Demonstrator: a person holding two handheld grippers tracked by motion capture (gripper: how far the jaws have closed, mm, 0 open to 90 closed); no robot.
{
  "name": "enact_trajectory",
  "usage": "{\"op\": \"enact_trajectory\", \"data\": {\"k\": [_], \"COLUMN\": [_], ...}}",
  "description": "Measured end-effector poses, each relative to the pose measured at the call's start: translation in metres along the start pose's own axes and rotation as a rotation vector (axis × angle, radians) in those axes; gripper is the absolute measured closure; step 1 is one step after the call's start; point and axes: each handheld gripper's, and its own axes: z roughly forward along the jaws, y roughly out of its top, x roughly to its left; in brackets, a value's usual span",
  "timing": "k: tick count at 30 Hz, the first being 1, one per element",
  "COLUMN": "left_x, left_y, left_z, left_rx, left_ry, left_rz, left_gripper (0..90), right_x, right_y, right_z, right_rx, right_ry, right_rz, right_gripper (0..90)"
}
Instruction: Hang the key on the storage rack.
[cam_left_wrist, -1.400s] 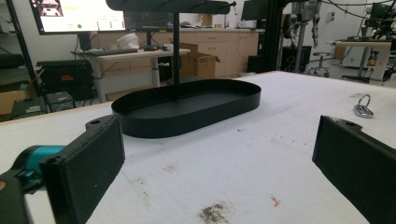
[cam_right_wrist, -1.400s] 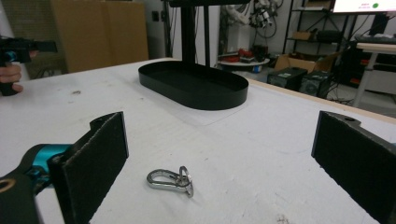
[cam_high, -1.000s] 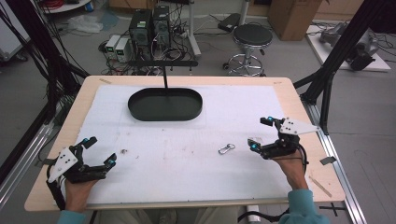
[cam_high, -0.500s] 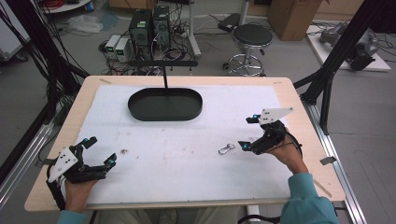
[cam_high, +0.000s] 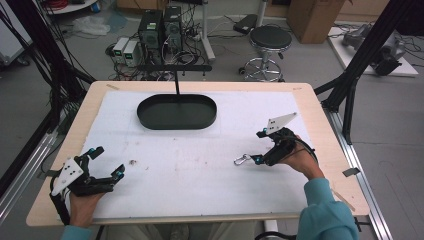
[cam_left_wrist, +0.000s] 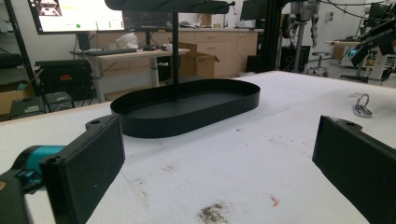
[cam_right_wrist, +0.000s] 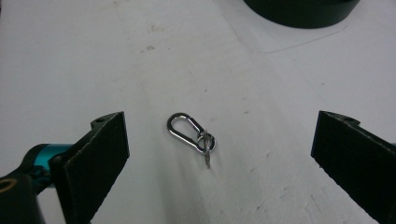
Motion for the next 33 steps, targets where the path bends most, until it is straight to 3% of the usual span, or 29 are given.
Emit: {"op": "enact_trajectory", "data": {"k": [1,2,9,15,17,19,20,33], "left_x": [0.000,0.000,0.000,0.000,-0.001,-0.001,0.000,0.000], "left_y": [0.000,0.000,0.000,0.000,0.000,0.000,0.000,0.000], "left_z": [0.000,0.000,0.000,0.000,0.000,0.000,0.000,0.000], "left_rx": [0.000,0.000,0.000,-0.002,-0.001,-0.002,-0.002,-0.004], "left_ry": [0.000,0.000,0.001,0.002,0.001,0.001,-0.001,-0.002], "left_rz": [0.000,0.000,0.001,0.002,0.005,0.005,0.007,0.003], "left_gripper": [2.8,2.7,2.8,2.8,2.8,2.8,2.7,2.7], "right_x": [0.000,-0.001,-0.003,-0.004,-0.005,-0.005,-0.006,-0.007], "right_y": [0.000,-0.001,-0.002,-0.002,-0.003,-0.002,-0.002,-0.001], "right_z": [0.000,0.003,0.015,0.019,0.021,0.021,0.022,0.031], "right_rx": [0.000,0.031,0.113,0.156,0.176,0.182,0.181,0.221], "right_ry": [0.000,0.023,0.060,0.058,0.058,0.057,0.077,0.114], "right_rz": [0.000,0.006,-0.003,-0.012,-0.023,-0.025,-0.024,-0.045], "right_gripper": [7.2,15.0,26.5,36.7,44.7,47.3,53.4,73.9]}}
